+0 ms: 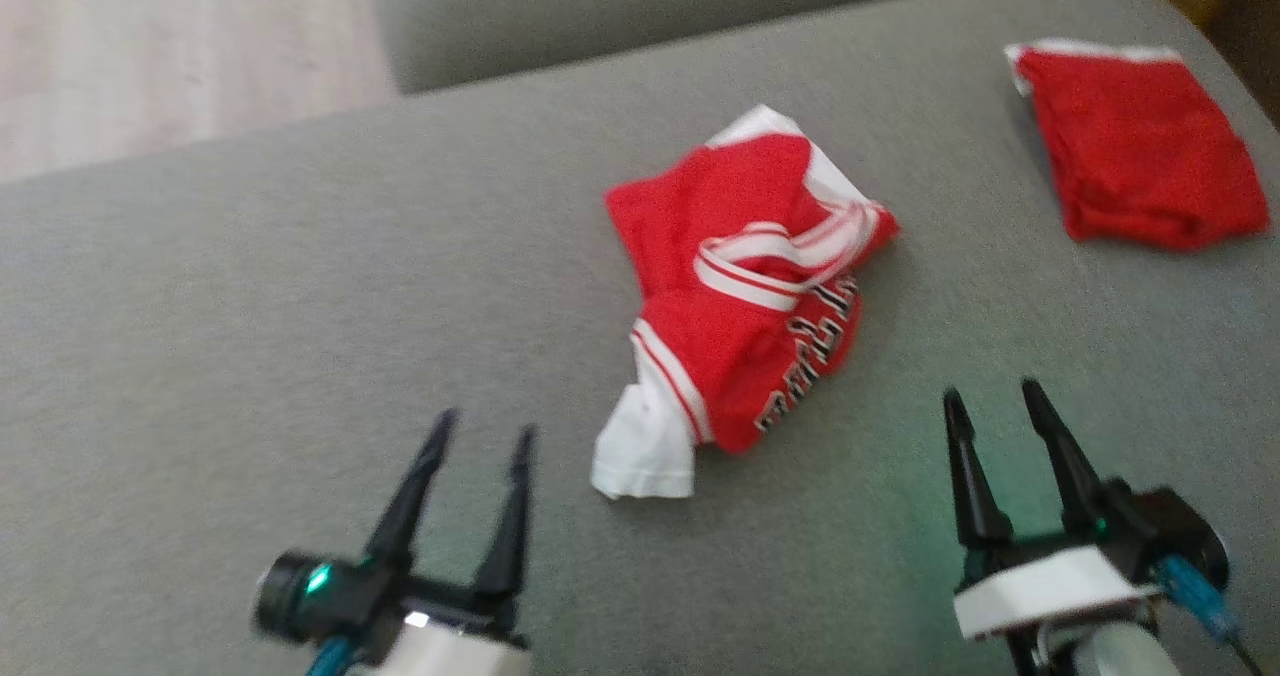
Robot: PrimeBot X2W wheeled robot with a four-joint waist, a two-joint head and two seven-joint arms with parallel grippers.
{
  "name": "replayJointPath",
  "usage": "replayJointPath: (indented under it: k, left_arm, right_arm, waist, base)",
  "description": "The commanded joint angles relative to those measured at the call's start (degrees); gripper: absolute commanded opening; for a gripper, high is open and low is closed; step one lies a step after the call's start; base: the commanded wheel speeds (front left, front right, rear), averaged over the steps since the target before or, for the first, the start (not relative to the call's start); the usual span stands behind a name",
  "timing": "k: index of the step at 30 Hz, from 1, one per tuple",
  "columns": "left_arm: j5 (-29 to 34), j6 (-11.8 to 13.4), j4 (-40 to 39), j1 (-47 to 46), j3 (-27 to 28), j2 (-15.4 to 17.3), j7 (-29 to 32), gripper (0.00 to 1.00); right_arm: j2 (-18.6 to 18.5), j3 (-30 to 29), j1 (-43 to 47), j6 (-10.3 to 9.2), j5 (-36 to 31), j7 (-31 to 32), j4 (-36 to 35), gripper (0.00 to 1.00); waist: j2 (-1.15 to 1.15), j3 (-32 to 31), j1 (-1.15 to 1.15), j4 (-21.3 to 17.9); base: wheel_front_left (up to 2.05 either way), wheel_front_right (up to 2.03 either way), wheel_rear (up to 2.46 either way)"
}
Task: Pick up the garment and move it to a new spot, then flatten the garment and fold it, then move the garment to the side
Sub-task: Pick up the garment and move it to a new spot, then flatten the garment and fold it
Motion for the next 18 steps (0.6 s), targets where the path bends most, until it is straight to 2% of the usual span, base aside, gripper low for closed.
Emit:
replayJointPath:
  k: [1,3,6,11,18]
  left_arm:
    - [0.9,1.04,-2.88,-0.45,3.43,-0.76,-0.46,1.0]
    - [2.39,2.51,-4.49,2.23,6.62,-1.48,-0.46,1.0]
    - [4.38,3.06,-5.15,5.46,9.36,-2.2,-0.46,1.0]
    - [6.45,2.85,-5.1,8.64,11.55,-3.0,-0.46,1.0]
    - [7.43,2.13,-4.58,9.98,13.39,-3.51,-0.46,1.0]
  right_arm:
    - [-0.66,0.86,-0.36,0.39,0.42,0.03,-1.81,1.0]
    - [-0.64,0.13,1.27,0.39,0.78,0.03,-2.23,1.0]
    - [-0.53,-0.49,3.4,0.39,1.36,0.03,-2.71,1.0]
    - [-0.38,0.28,5.9,0.39,1.13,0.03,-2.3,1.0]
    - [-0.1,1.23,6.62,0.39,1.61,0.03,-1.6,1.0]
  waist:
    - [0.0,-5.44,0.01,5.64]
    - [0.0,-6.74,0.01,7.3]
    - [0.0,-8.39,0.01,9.26]
    - [0.0,-10.43,0.01,11.1]
    - [0.0,-11.44,0.01,11.66]
  base:
    - [0.0,0.0,0.0]
    - [0.0,0.0,0.0]
    - [0.0,0.0,0.0]
    - [0.0,0.0,0.0]
    - [0.0,0.0,0.0]
